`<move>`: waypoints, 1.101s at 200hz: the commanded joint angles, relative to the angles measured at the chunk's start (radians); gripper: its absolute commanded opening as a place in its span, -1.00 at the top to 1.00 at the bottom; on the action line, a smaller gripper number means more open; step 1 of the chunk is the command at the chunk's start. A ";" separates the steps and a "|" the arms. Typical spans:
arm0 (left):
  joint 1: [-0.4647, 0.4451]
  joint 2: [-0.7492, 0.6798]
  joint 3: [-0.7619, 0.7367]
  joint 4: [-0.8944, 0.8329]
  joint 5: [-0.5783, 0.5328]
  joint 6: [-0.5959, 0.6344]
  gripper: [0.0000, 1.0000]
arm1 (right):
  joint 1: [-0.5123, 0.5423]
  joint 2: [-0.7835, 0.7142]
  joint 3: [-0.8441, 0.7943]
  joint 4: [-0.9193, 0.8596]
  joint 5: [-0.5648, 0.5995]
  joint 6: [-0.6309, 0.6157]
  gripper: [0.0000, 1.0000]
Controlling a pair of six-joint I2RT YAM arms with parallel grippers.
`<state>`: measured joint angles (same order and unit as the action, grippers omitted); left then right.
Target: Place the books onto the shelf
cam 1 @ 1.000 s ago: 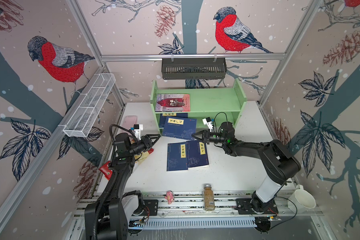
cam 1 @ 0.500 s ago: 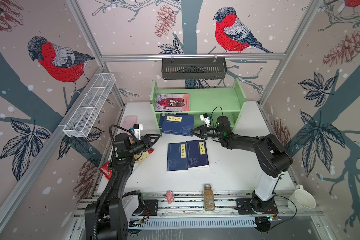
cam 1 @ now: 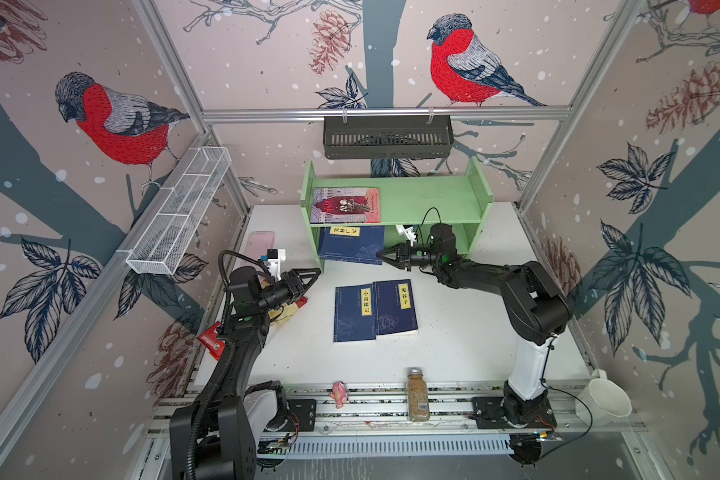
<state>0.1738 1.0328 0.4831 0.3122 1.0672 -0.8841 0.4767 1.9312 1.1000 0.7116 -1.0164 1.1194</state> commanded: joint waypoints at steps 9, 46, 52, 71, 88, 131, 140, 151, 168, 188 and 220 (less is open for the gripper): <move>0.003 -0.002 -0.003 0.055 0.017 -0.004 0.14 | -0.008 0.019 0.040 -0.014 -0.025 -0.029 0.96; 0.004 -0.004 -0.008 0.060 0.017 -0.007 0.14 | -0.015 0.060 0.093 -0.060 -0.037 -0.041 0.96; 0.004 -0.005 -0.008 0.061 0.017 -0.009 0.14 | -0.015 0.066 0.100 -0.072 -0.037 -0.048 0.96; 0.004 -0.005 -0.009 0.066 0.017 -0.013 0.13 | -0.018 0.084 0.128 -0.124 -0.042 -0.075 0.96; 0.004 -0.002 -0.009 0.068 0.017 -0.014 0.13 | -0.019 0.095 0.142 -0.147 -0.047 -0.084 0.96; 0.006 -0.004 -0.014 0.075 0.019 -0.019 0.13 | -0.016 0.084 0.127 -0.129 -0.040 -0.070 0.95; 0.005 -0.004 -0.015 0.077 0.019 -0.018 0.12 | -0.015 0.079 0.125 -0.125 -0.036 -0.065 0.95; 0.006 -0.005 -0.015 0.077 0.019 -0.019 0.12 | -0.015 0.072 0.121 -0.114 -0.035 -0.055 0.95; 0.006 -0.008 -0.018 0.080 0.019 -0.021 0.12 | -0.013 0.066 0.122 -0.110 -0.030 -0.049 0.93; 0.006 -0.017 -0.024 0.084 0.017 -0.023 0.12 | -0.012 0.070 0.130 -0.109 -0.018 -0.037 0.88; 0.007 -0.025 -0.032 0.088 0.017 -0.030 0.11 | -0.013 0.091 0.140 -0.109 -0.012 -0.015 0.85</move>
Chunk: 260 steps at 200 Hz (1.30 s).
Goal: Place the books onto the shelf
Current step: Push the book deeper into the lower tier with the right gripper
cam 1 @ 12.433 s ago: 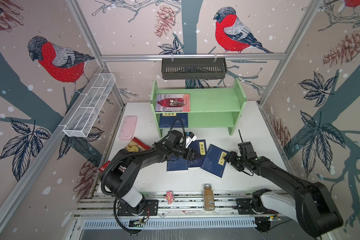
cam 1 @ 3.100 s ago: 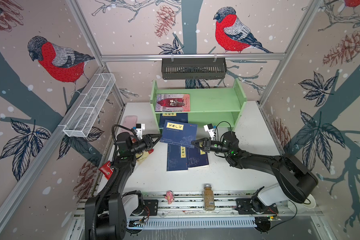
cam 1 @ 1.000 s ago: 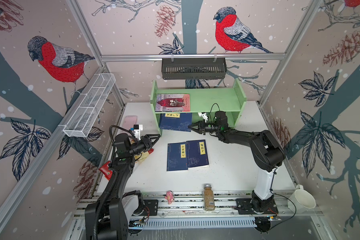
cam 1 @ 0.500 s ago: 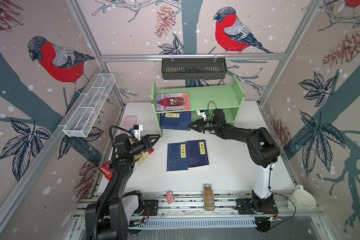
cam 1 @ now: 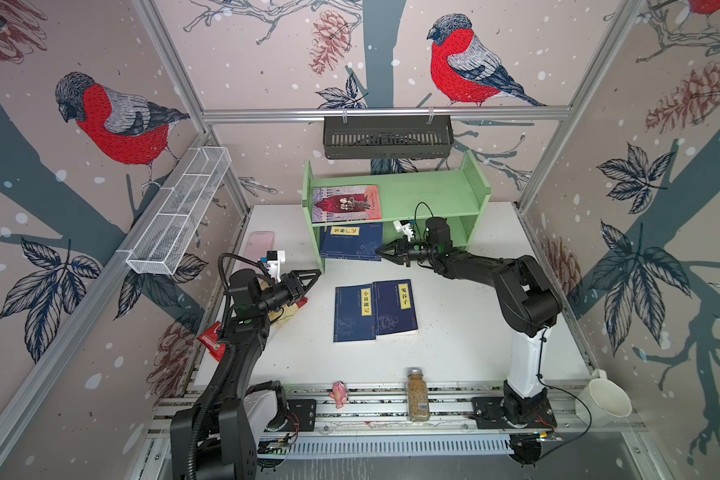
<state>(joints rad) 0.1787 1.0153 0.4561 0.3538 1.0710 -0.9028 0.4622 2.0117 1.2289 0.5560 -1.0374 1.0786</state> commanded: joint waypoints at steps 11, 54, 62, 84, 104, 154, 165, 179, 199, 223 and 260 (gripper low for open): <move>0.002 -0.011 -0.005 0.046 0.015 -0.012 0.10 | 0.001 0.014 0.010 0.049 0.010 0.029 0.85; 0.004 -0.016 -0.009 0.048 0.017 -0.015 0.10 | 0.001 0.017 0.006 0.041 0.022 0.039 0.71; 0.004 -0.016 -0.010 0.049 0.017 -0.016 0.10 | 0.001 0.016 0.004 0.041 0.026 0.041 0.66; 0.004 -0.018 -0.013 0.051 0.015 -0.018 0.09 | 0.001 0.015 -0.005 0.038 0.040 0.049 0.53; 0.004 -0.020 -0.017 0.055 0.015 -0.021 0.09 | 0.002 0.012 -0.015 0.039 0.052 0.053 0.52; 0.004 -0.019 -0.020 0.066 0.016 -0.027 0.08 | 0.002 -0.001 -0.038 0.058 0.063 0.072 0.34; 0.004 -0.019 -0.020 0.067 0.017 -0.029 0.07 | 0.002 -0.001 -0.039 0.059 0.063 0.072 0.33; 0.004 -0.021 -0.020 0.071 0.018 -0.031 0.07 | 0.001 -0.001 -0.041 0.063 0.063 0.078 0.32; 0.004 -0.020 -0.020 0.070 0.020 -0.031 0.07 | 0.002 -0.007 -0.056 0.076 0.072 0.086 0.26; 0.004 -0.020 -0.020 0.073 0.021 -0.033 0.07 | 0.006 -0.030 -0.087 0.117 0.073 0.116 0.23; 0.004 -0.017 -0.020 0.074 0.021 -0.034 0.07 | 0.026 -0.093 -0.128 0.114 0.101 0.113 0.13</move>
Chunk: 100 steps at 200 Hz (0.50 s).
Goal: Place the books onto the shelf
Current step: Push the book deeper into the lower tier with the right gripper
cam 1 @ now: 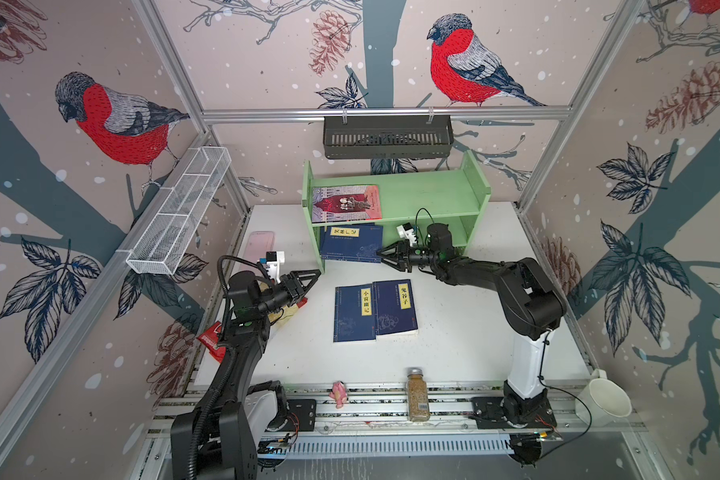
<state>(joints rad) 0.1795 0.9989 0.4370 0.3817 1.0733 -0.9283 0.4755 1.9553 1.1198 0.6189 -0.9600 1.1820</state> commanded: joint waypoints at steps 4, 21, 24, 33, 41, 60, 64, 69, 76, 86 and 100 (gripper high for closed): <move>0.003 -0.001 -0.001 0.046 0.019 -0.010 0.07 | 0.015 -0.042 -0.023 0.050 0.029 0.010 0.12; 0.003 0.000 0.000 0.048 0.022 -0.014 0.07 | 0.029 -0.064 -0.050 0.048 0.052 0.010 0.12; 0.003 -0.001 0.000 0.047 0.023 -0.014 0.07 | 0.031 -0.068 -0.054 0.047 0.057 0.009 0.12; 0.003 -0.001 0.000 0.049 0.024 -0.015 0.07 | 0.037 -0.079 -0.069 0.042 0.074 0.006 0.12; 0.003 0.000 0.000 0.048 0.024 -0.015 0.07 | 0.042 -0.086 -0.081 0.031 0.092 0.000 0.11; 0.003 0.001 0.000 0.052 0.024 -0.017 0.07 | 0.049 -0.100 -0.084 -0.048 0.144 -0.048 0.11; 0.003 0.001 0.000 0.052 0.025 -0.017 0.07 | 0.048 -0.101 -0.084 -0.060 0.152 -0.055 0.11; 0.003 0.001 0.000 0.051 0.025 -0.018 0.07 | 0.048 -0.101 -0.084 -0.065 0.157 -0.059 0.11; 0.003 0.000 0.000 0.054 0.026 -0.021 0.07 | 0.048 -0.098 -0.084 -0.063 0.159 -0.058 0.12; 0.003 0.001 -0.001 0.053 0.026 -0.020 0.07 | 0.049 -0.092 -0.084 -0.049 0.158 -0.047 0.13; 0.003 -0.001 -0.001 0.053 0.027 -0.020 0.07 | 0.052 -0.079 -0.081 -0.028 0.158 -0.030 0.17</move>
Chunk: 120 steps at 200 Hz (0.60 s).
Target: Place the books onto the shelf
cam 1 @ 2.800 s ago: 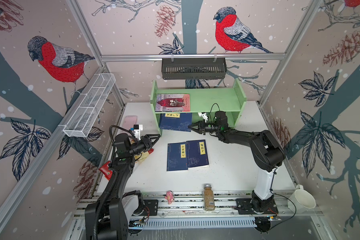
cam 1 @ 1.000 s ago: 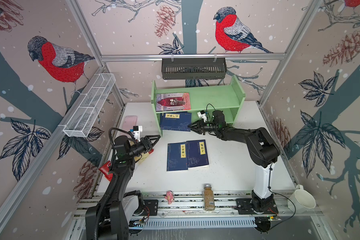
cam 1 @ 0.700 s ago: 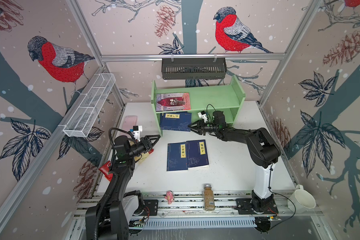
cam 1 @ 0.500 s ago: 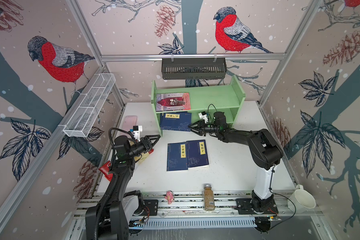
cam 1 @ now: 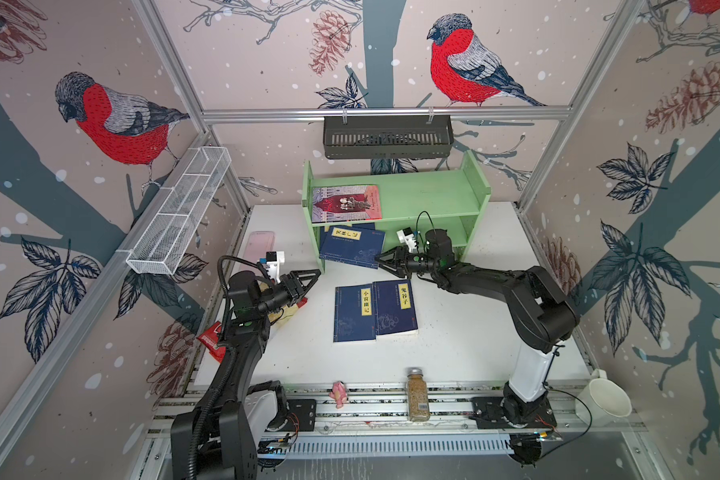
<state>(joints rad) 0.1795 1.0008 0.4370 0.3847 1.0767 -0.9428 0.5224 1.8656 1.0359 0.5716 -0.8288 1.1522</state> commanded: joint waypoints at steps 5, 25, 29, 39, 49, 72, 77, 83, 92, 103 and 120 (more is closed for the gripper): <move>0.003 -0.003 -0.001 0.049 0.025 -0.005 0.07 | 0.008 0.015 0.003 0.029 0.025 0.004 0.18; 0.003 -0.005 -0.002 0.052 0.023 -0.005 0.07 | 0.016 0.028 0.005 0.053 0.025 0.019 0.28; 0.003 -0.005 -0.001 0.052 0.023 -0.005 0.07 | 0.016 0.030 0.006 0.058 0.024 0.022 0.31; 0.003 -0.006 -0.001 0.052 0.023 -0.007 0.07 | 0.018 0.036 0.007 0.076 0.020 0.034 0.40; 0.003 -0.007 -0.001 0.051 0.023 -0.008 0.07 | 0.019 0.039 0.006 0.100 0.016 0.046 0.50; 0.005 -0.008 -0.001 0.052 0.025 -0.010 0.06 | 0.019 0.040 0.010 0.115 0.010 0.055 0.87; 0.005 -0.009 -0.001 0.052 0.025 -0.010 0.07 | 0.018 0.040 0.011 0.113 0.011 0.054 0.89; 0.005 -0.010 -0.001 0.051 0.025 -0.012 0.06 | 0.015 0.040 0.015 0.108 0.010 0.051 0.89; 0.005 -0.012 -0.001 0.052 0.025 -0.011 0.06 | 0.010 0.040 0.023 0.094 0.008 0.042 0.91; 0.005 -0.014 -0.001 0.051 0.025 -0.011 0.06 | 0.004 0.043 0.039 0.071 0.002 0.024 0.91; 0.005 -0.018 -0.004 0.051 0.025 -0.013 0.06 | -0.008 0.052 0.065 0.044 -0.010 0.004 0.91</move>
<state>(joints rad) 0.1810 0.9897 0.4366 0.3851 1.0813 -0.9482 0.5262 1.9076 1.0695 0.6201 -0.8223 1.1969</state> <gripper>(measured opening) 0.467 0.102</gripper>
